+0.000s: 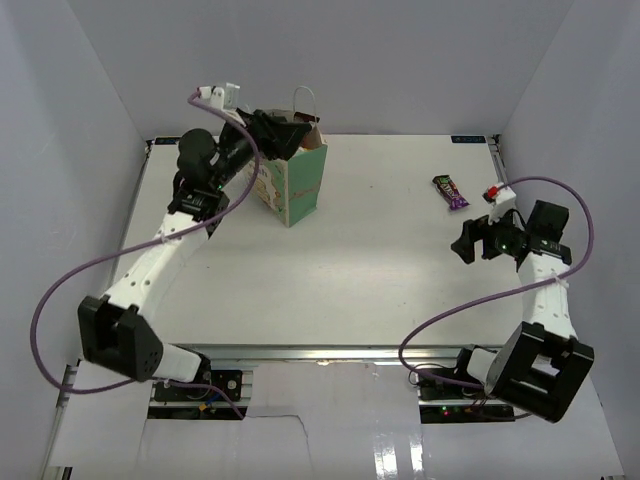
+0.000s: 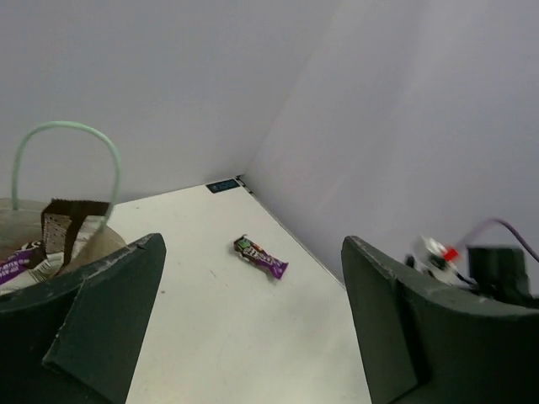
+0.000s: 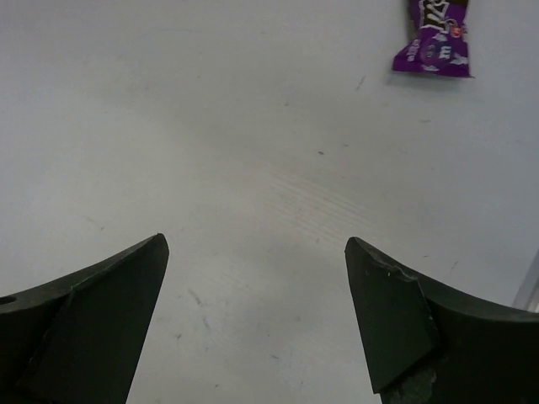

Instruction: Place the snacks into the paper bag

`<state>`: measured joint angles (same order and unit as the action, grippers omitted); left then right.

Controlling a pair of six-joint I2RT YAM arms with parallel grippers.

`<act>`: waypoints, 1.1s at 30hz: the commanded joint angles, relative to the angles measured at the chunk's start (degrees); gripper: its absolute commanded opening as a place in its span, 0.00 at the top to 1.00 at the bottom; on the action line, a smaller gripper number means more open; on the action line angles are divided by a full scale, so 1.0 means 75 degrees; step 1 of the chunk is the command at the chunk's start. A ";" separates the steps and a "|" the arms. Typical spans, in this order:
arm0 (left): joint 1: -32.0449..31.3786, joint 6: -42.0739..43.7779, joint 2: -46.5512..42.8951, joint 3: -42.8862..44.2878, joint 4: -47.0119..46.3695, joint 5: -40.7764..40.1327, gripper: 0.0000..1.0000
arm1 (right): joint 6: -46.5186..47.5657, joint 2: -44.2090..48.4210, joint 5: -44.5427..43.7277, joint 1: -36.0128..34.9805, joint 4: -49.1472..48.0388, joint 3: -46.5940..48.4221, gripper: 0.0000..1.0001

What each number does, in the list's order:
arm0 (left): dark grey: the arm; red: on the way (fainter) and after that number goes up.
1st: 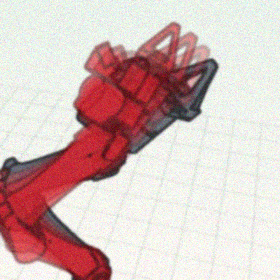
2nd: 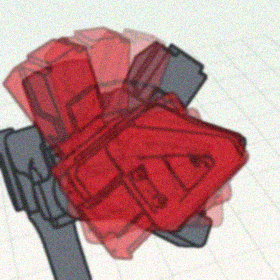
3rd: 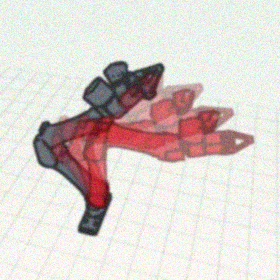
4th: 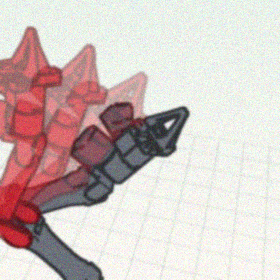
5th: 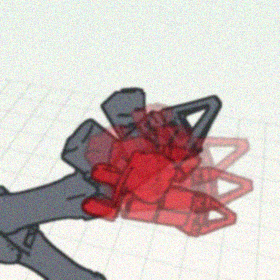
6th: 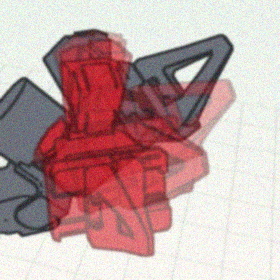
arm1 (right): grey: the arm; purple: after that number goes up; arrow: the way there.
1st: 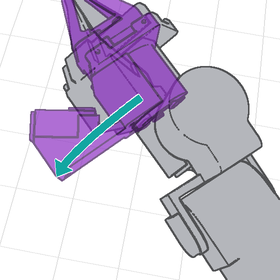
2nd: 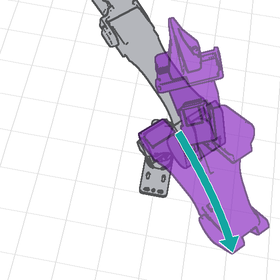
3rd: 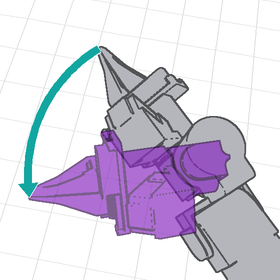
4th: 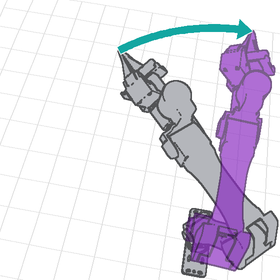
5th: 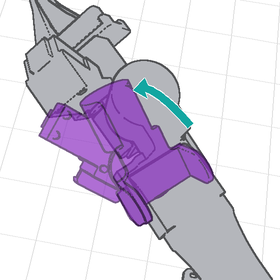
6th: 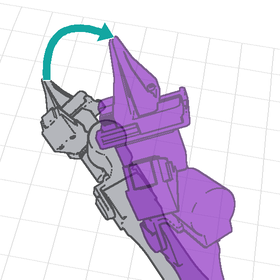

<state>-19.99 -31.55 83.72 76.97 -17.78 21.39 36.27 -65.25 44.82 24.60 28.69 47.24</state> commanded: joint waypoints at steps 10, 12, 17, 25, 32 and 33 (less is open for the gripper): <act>-0.0206 0.1920 -0.4224 -0.4742 0.0387 0.1707 0.02 | -0.2294 -0.3718 -0.5391 -0.2143 -0.2234 0.3116 0.10; -0.0229 0.2273 -0.4471 -0.5058 0.0612 0.1602 0.02 | -0.2177 -0.4667 -0.5180 -0.2143 -0.1905 0.3811 0.10; -0.0241 0.2145 -0.4788 -0.5141 0.0753 0.1706 0.02 | -0.1615 -0.6412 -0.3962 -0.2178 -0.0816 0.5674 0.09; -0.0229 0.2495 -0.5174 -0.5036 0.1186 0.1391 0.02 | -0.1379 -0.8279 -0.4744 -0.2483 0.0136 0.8241 0.05; -0.0218 0.2672 -0.5397 -0.4989 0.1410 0.1086 0.02 | -0.1227 -0.8982 -0.5202 -0.2565 0.0112 0.8419 0.04; -0.0218 0.2683 -0.5409 -0.4989 0.1410 0.1086 0.02 | -0.1204 -0.9018 -0.5191 -0.2577 0.0171 0.8408 0.05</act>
<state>-21.52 -12.69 44.16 37.89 -8.21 30.44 26.06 -132.03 7.57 5.26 27.92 107.94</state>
